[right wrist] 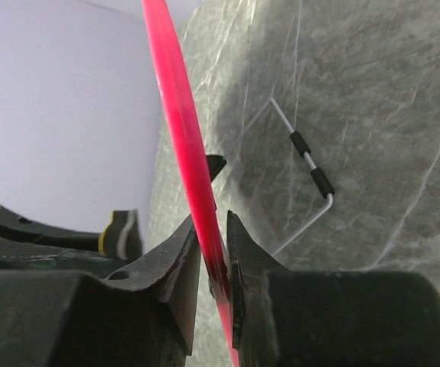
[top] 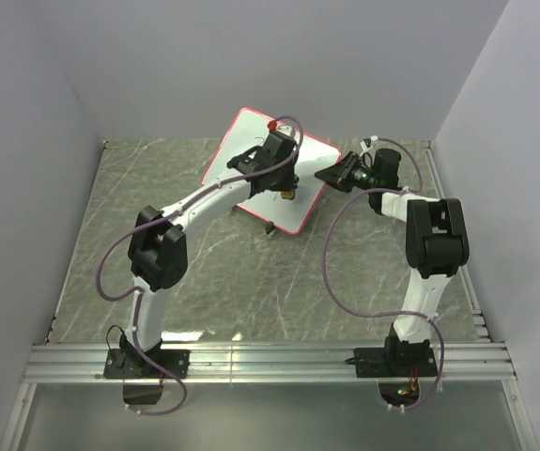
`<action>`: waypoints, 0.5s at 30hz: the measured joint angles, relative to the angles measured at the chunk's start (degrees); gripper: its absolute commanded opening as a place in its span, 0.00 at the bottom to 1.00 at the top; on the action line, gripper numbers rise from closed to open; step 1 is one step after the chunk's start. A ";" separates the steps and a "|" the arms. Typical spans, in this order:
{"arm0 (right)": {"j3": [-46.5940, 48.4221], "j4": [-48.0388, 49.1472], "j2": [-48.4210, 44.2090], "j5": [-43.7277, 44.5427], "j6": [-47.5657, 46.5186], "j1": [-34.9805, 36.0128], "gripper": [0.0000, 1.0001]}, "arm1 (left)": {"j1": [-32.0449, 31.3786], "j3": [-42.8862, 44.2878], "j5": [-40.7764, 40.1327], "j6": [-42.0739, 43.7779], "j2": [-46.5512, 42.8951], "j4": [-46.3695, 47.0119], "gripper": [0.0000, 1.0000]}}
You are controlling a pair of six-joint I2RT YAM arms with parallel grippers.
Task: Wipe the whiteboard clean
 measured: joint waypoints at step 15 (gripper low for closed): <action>1.68 -9.81 -2.43 0.17 -7.50 3.34 0.03 | 3.34 -18.14 4.13 4.20 -1.53 20.50 0.00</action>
